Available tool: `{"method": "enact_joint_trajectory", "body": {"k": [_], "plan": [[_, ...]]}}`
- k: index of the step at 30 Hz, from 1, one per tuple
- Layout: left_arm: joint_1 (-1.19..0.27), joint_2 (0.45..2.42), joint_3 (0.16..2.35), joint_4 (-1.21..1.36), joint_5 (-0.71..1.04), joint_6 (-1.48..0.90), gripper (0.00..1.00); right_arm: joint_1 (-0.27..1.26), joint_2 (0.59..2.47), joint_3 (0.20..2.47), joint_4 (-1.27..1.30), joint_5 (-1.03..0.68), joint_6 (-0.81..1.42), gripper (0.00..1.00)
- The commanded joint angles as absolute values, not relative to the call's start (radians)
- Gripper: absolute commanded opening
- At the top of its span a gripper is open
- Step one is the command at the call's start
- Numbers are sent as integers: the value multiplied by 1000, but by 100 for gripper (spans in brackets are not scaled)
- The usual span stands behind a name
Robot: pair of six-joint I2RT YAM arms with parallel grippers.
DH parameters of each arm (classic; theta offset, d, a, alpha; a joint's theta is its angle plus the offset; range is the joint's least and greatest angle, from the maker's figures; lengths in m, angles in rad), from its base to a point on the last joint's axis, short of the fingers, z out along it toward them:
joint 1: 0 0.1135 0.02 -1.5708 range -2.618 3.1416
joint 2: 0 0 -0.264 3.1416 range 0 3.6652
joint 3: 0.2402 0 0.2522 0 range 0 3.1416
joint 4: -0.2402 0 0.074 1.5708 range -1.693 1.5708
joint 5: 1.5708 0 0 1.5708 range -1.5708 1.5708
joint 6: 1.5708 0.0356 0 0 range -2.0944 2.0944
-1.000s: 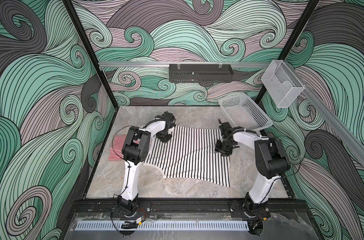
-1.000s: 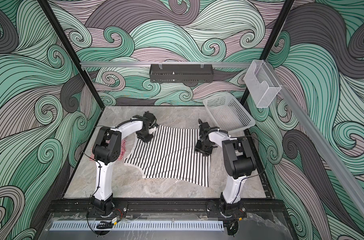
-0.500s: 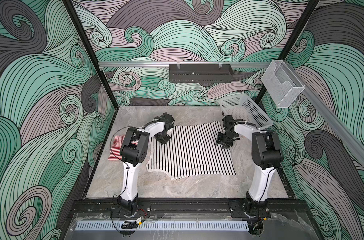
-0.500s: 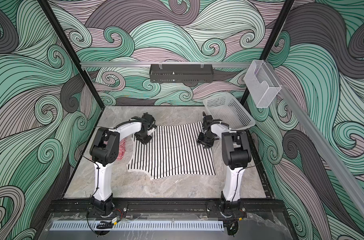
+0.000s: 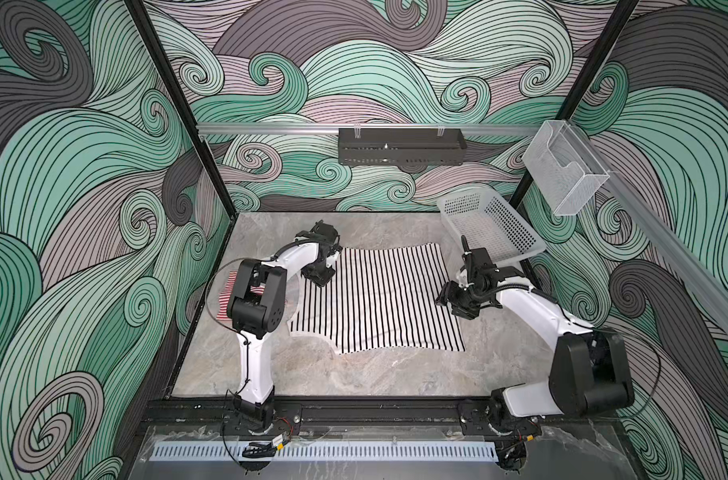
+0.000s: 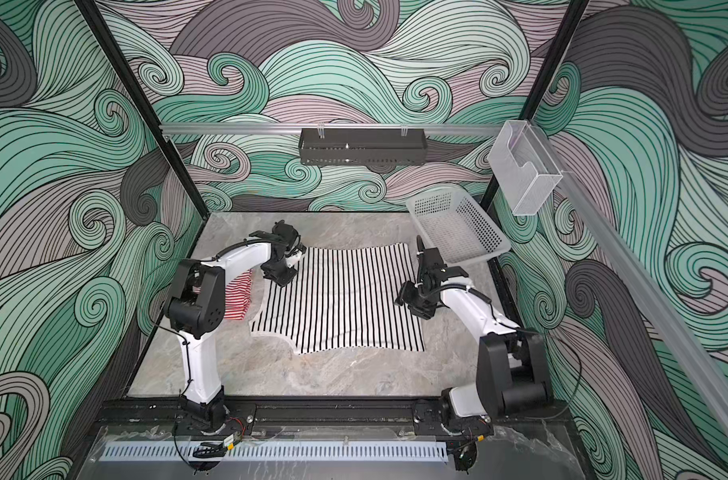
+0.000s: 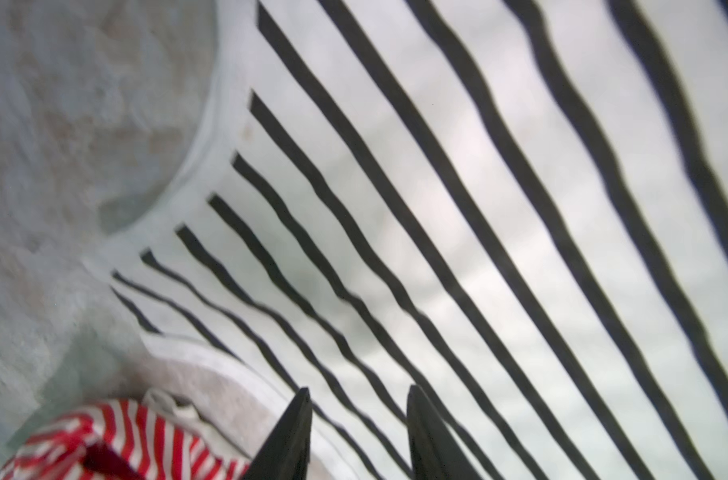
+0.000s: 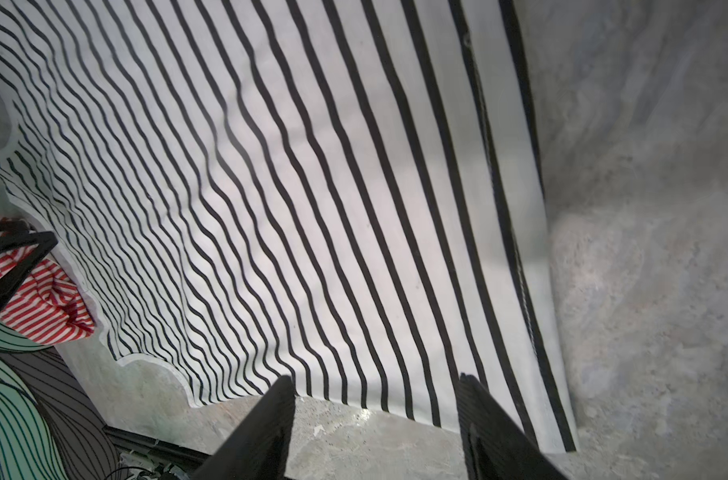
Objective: Fold and stack the tank tops
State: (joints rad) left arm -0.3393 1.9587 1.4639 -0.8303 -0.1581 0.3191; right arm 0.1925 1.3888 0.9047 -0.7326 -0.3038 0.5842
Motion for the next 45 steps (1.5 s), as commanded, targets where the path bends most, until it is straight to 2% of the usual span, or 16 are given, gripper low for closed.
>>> {"method": "enact_joint_trajectory", "body": {"k": [1,5,12,19,22,29,45], "plan": [[-368,1809,1370,-791,-64,383,46,195,1295,804,-754,-300,662,62],[-432,1697,1231,-788,-29,416,46,192,1191,714,-762,-301,696,57],[-602,1537,998,-702,-48,460,46,173,1127,614,-779,-256,755,56],[-705,1512,967,-672,-54,435,46,140,1060,563,-785,-184,812,57],[-742,1535,972,-668,-79,429,45,116,1068,544,-768,-165,829,52],[-759,1537,965,-647,-76,413,43,94,1158,553,-700,-179,840,41],[-759,1540,944,-642,-71,402,41,94,1221,541,-671,-179,838,32]]}}
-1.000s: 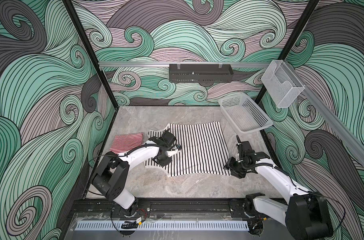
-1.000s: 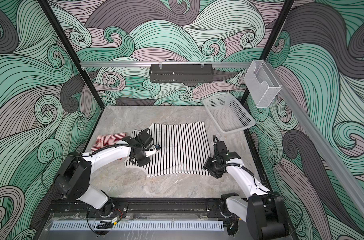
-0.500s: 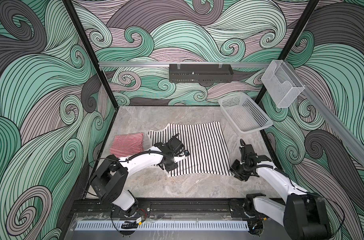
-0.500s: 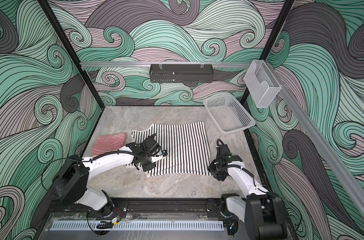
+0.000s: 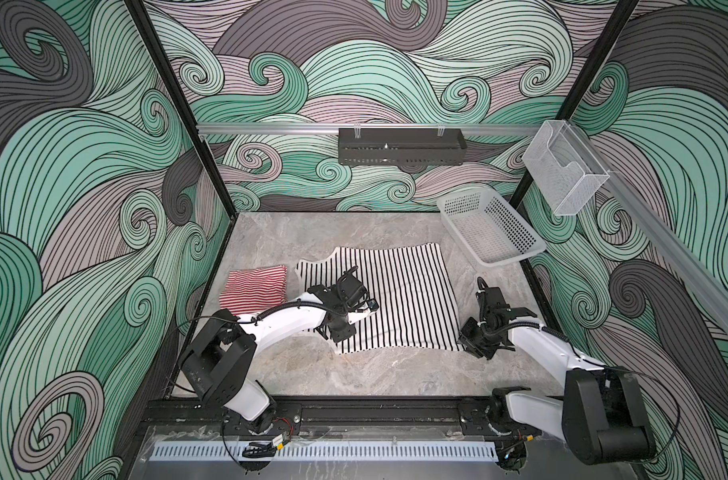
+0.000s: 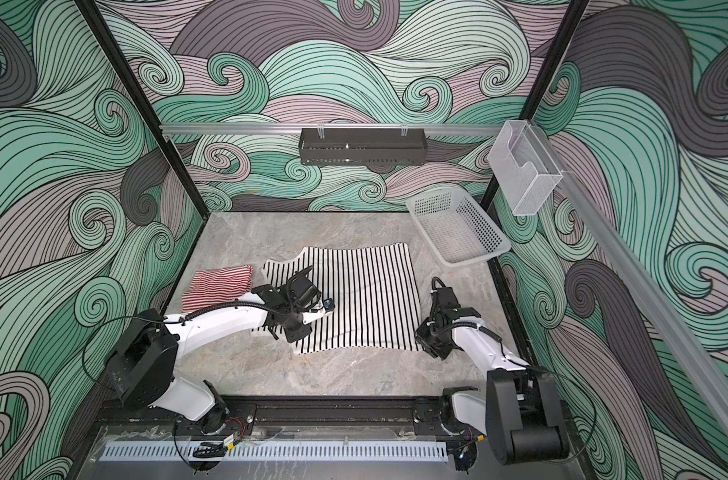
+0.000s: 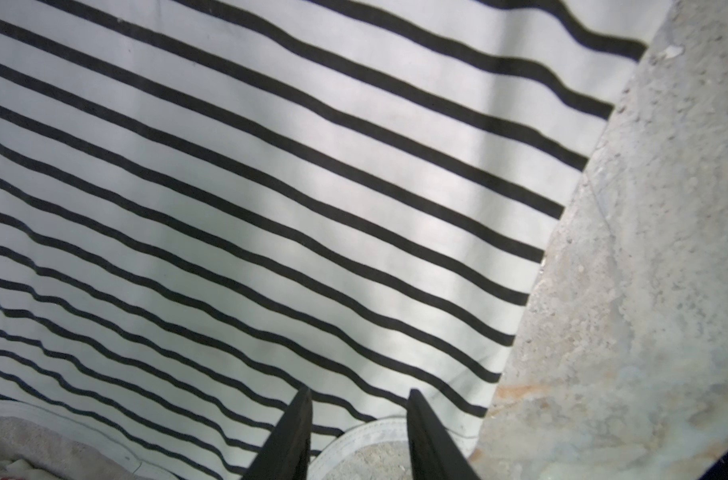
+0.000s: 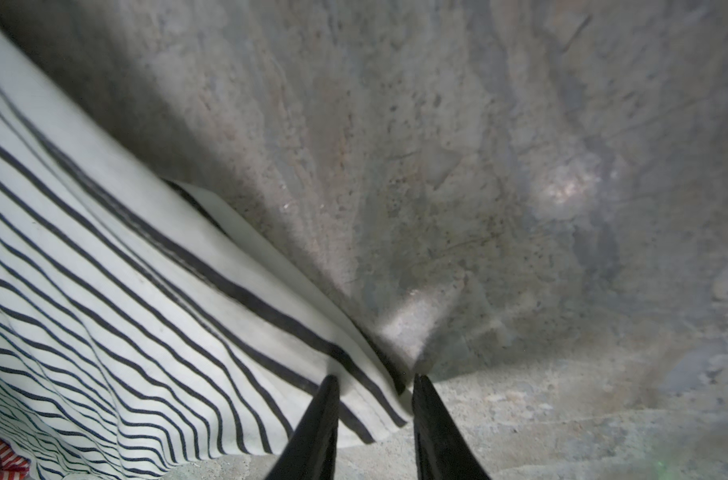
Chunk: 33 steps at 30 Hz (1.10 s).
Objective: Fold and stack the tank tops
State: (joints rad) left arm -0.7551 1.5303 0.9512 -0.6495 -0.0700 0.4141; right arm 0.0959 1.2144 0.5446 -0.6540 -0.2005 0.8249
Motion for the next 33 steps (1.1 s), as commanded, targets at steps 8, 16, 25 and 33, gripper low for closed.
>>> {"method": "enact_joint_trajectory", "body": {"k": [8,16,25,33], "plan": [[-759,1559,932,-643,-64,410,41,95,1169,521,-680,-184,848,30],[-759,1575,903,-620,-86,405,41,111,1091,513,-735,-160,854,34],[-759,1573,908,-608,-106,389,42,122,1167,500,-677,-169,856,29],[-759,1568,895,-601,-114,394,43,123,1226,500,-637,-155,848,26]]}}
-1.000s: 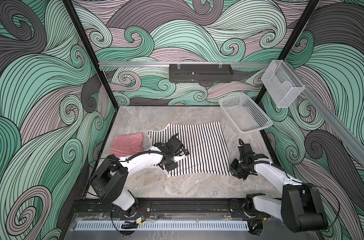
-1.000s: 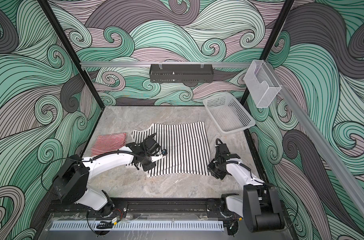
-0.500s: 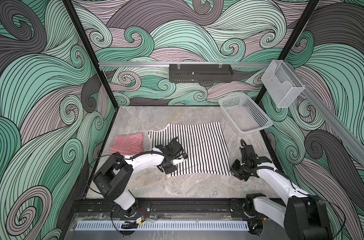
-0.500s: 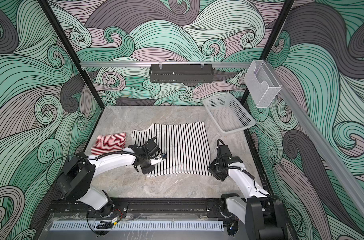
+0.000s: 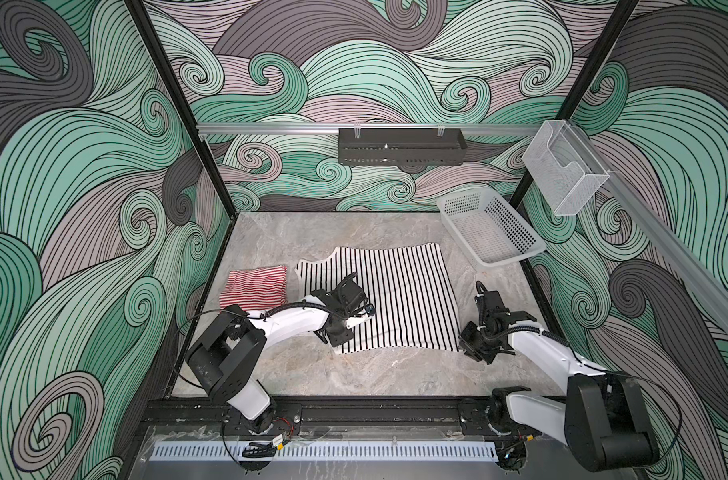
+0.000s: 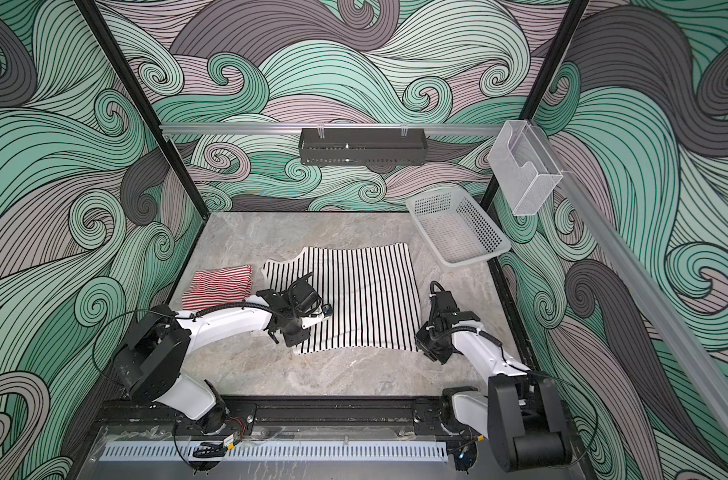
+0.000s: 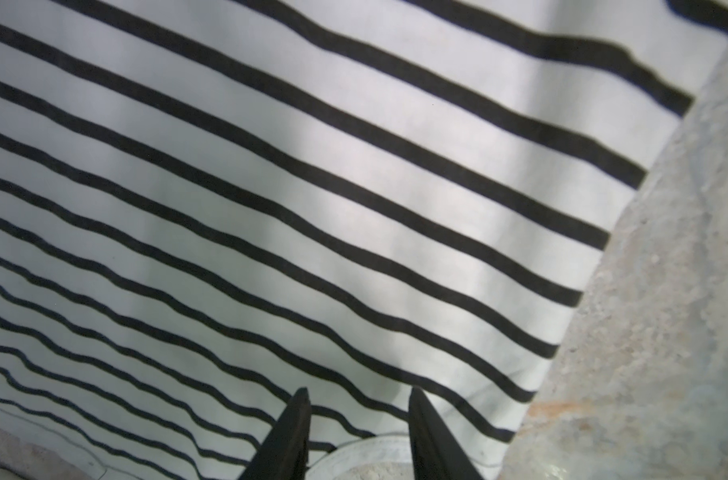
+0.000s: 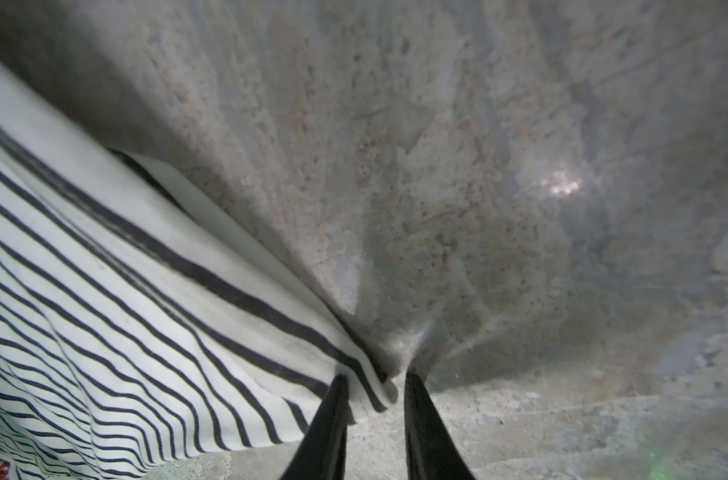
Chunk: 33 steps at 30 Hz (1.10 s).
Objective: Fold and stack the tank tops
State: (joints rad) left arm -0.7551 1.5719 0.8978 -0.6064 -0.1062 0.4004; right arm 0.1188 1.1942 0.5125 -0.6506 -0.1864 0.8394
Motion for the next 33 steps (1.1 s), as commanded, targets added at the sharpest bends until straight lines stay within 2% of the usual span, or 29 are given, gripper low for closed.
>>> {"method": "enact_joint_trajectory", "body": {"k": [1,5,9,12,25,33], "plan": [[-759,1571,893,-601,-114,397,43,123,1232,501,-633,-154,846,26],[-759,1574,891,-603,-118,399,43,123,1250,509,-625,-153,842,21],[-759,1568,891,-609,-106,400,43,124,1258,516,-630,-150,834,5],[-759,1569,888,-600,-110,395,44,125,1250,520,-637,-161,832,0],[-761,1558,889,-707,82,428,48,139,1172,598,-738,-131,805,0],[-761,1506,860,-778,127,443,48,140,1189,604,-730,-140,801,0]]}}
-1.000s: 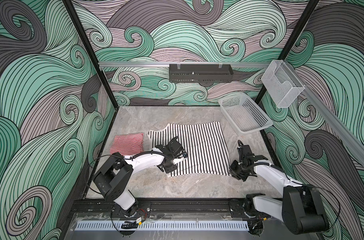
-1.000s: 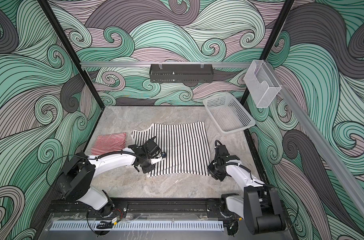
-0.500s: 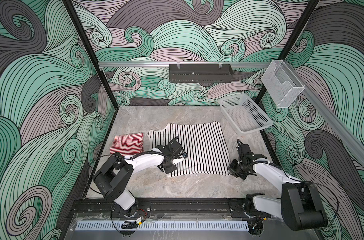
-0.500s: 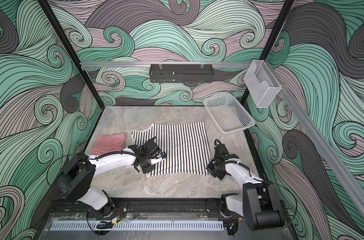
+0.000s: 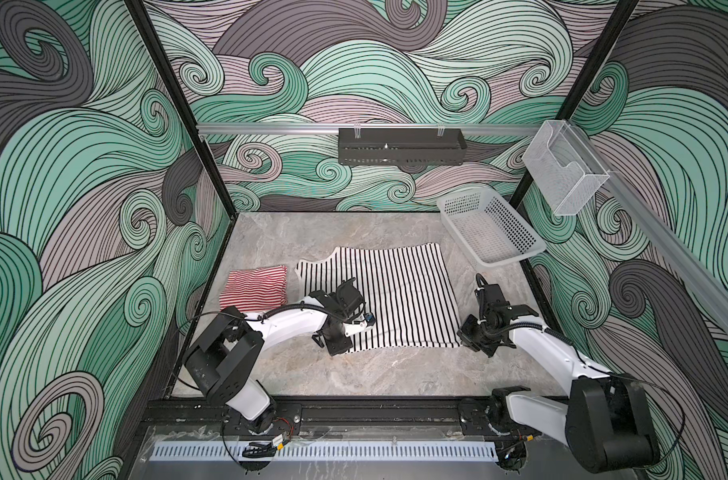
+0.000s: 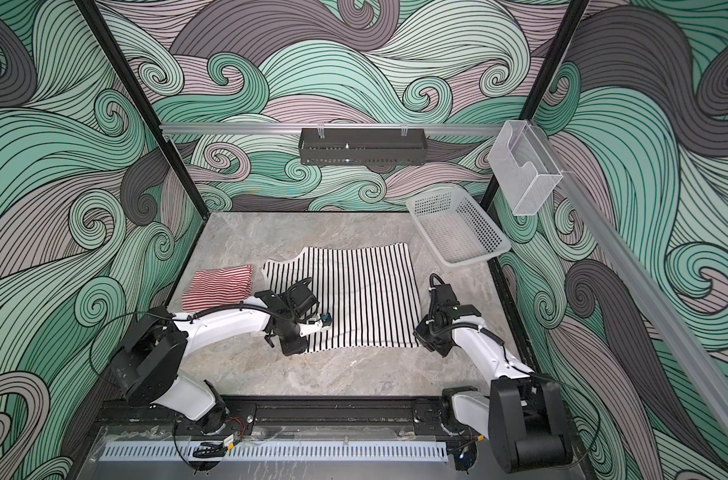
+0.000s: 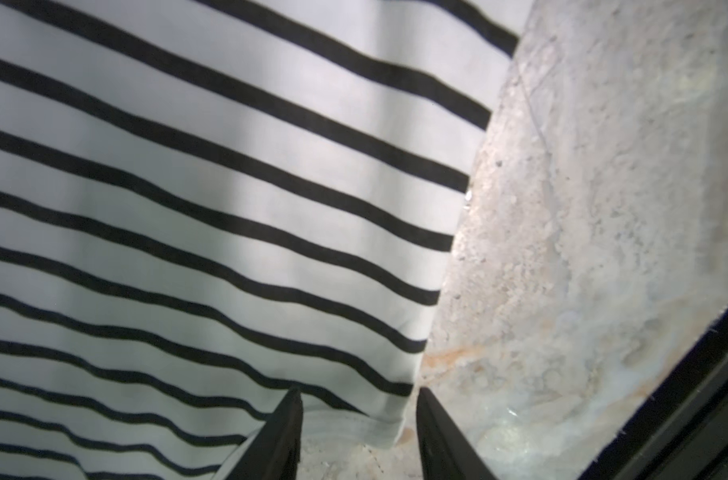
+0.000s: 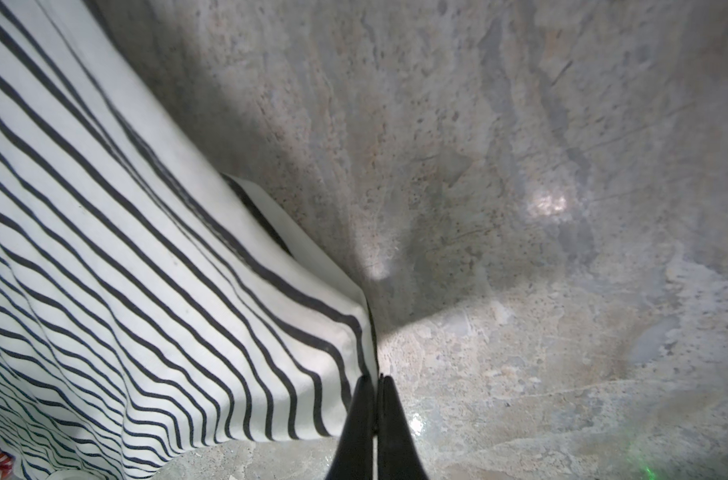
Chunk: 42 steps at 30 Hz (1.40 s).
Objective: Fold and stack the tank tops
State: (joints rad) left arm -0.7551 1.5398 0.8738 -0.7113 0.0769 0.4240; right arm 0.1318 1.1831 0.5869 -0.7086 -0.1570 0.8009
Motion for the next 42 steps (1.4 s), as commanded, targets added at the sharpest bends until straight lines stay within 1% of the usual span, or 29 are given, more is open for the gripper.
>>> {"method": "enact_joint_trajectory", "body": {"k": [1,5,8,11,18,24,27,30,34,35,38,42], "plan": [[-761,1503,847,-767,122,443,48,139,1190,604,-728,-140,801,0],[-762,1532,832,-727,42,422,48,140,1199,603,-722,-145,802,0],[-764,1537,832,-706,26,427,47,140,1194,600,-718,-144,810,0],[-764,1516,828,-684,40,433,48,141,1198,604,-717,-150,807,0],[-768,1536,817,-689,80,461,46,141,1188,613,-734,-140,810,0],[-783,1554,816,-691,107,469,41,143,1175,631,-756,-143,812,0],[-788,1567,819,-691,112,472,35,142,1153,622,-762,-142,815,0],[-790,1591,828,-692,101,468,28,142,1133,615,-770,-141,815,0],[-790,1632,841,-695,52,461,8,140,1102,605,-780,-139,816,0],[-790,1638,846,-706,51,463,5,141,1092,603,-786,-140,816,0],[-793,1631,857,-738,87,473,1,141,1063,595,-805,-137,821,0],[-793,1638,900,-842,181,491,0,141,1010,590,-834,-146,831,0]]}}
